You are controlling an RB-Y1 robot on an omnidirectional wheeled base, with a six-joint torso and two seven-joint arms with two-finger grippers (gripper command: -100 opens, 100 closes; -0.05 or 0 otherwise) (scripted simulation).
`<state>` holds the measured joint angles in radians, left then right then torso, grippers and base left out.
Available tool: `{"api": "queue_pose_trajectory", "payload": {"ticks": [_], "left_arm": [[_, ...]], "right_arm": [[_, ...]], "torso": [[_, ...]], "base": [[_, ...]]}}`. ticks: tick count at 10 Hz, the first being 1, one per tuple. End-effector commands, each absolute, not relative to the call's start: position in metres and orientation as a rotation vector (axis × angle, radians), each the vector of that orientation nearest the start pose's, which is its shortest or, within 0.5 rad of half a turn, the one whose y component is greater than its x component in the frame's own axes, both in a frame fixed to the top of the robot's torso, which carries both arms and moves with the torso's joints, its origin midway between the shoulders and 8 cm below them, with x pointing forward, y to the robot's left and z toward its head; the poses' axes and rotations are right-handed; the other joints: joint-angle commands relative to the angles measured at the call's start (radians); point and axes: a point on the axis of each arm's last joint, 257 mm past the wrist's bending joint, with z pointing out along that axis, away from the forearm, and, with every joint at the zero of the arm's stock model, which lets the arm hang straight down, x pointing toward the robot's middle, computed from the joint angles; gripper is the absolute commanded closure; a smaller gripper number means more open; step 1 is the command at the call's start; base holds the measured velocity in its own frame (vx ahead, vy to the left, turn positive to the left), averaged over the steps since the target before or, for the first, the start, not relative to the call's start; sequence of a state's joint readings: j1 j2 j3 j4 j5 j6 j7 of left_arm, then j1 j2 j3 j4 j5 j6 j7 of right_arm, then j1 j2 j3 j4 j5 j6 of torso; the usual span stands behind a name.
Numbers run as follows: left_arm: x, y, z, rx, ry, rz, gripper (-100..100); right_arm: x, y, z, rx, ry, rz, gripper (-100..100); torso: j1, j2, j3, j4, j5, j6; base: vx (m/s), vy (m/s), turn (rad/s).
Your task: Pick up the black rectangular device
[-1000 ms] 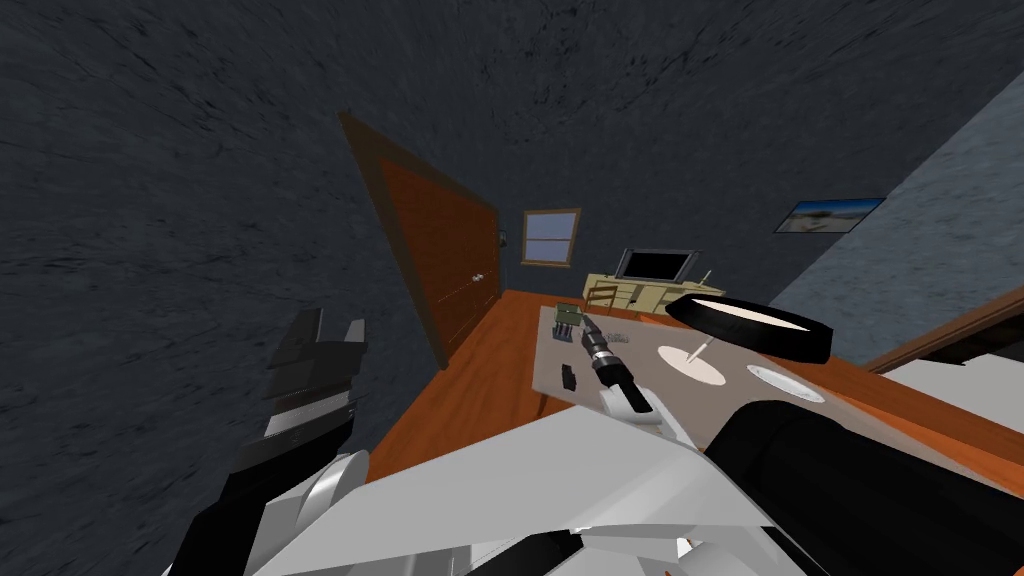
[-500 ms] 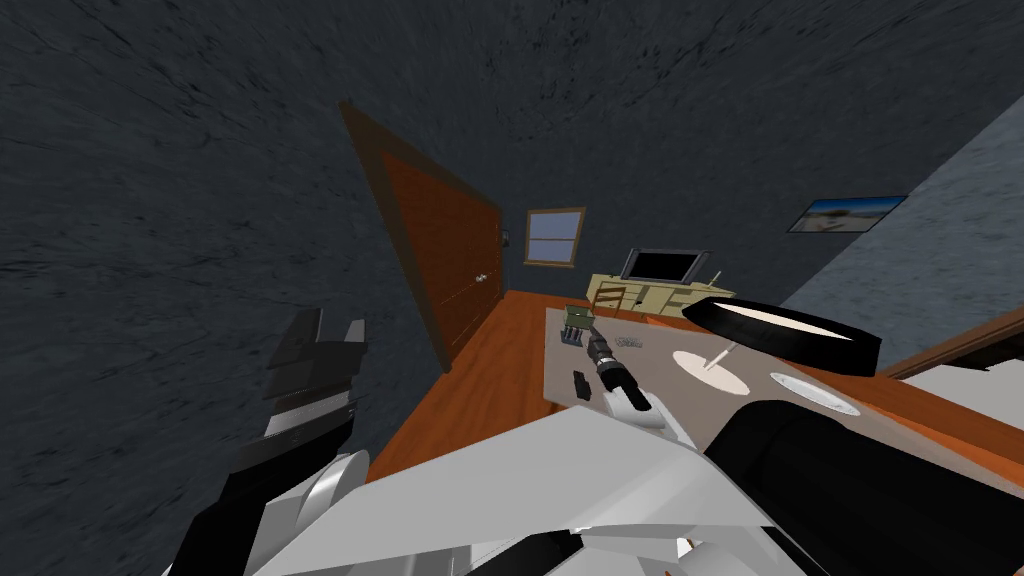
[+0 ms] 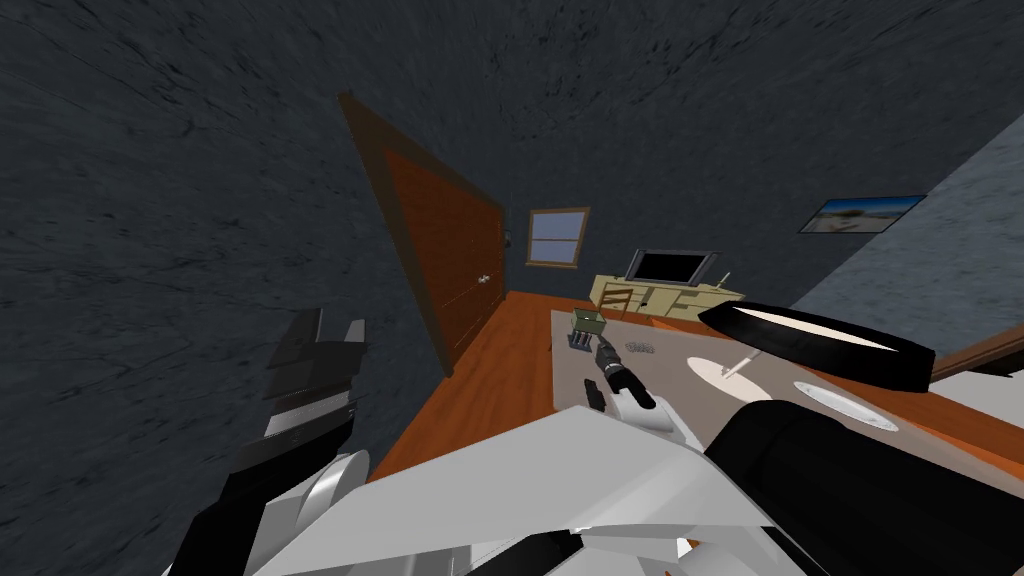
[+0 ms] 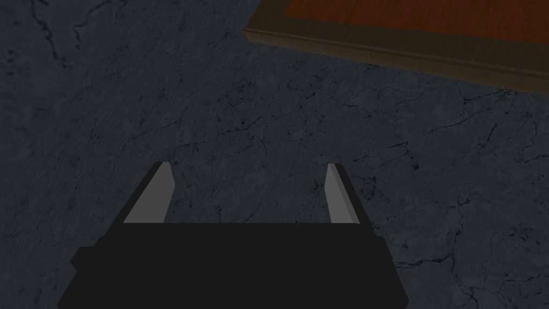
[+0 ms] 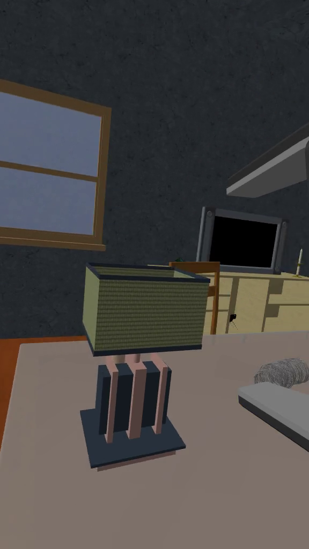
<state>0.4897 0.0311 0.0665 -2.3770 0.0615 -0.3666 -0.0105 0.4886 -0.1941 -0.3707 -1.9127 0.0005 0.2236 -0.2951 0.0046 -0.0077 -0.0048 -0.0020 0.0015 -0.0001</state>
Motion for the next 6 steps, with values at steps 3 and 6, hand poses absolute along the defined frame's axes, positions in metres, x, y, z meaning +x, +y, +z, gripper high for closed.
{"api": "queue_pose_trajectory", "payload": {"ticks": [3,6], "left_arm": [[0.342,0.301,0.048,-0.680,0.619,-1.268,0],[0.342,0.301,0.047,-0.680,0.619,-1.268,0]], "right_arm": [[0.305,-0.558,-0.314,1.778,0.926,0.595,-100],[0.282,-0.576,-0.342,1.901,0.885,0.530,-100]], "torso": [[-0.001,0.001,0.001,0.000,0.000,0.000],[0.000,0.000,0.000,0.000,0.000,0.000]], "base": [[0.121,0.067,0.011],[0.129,0.074,0.004]]}}
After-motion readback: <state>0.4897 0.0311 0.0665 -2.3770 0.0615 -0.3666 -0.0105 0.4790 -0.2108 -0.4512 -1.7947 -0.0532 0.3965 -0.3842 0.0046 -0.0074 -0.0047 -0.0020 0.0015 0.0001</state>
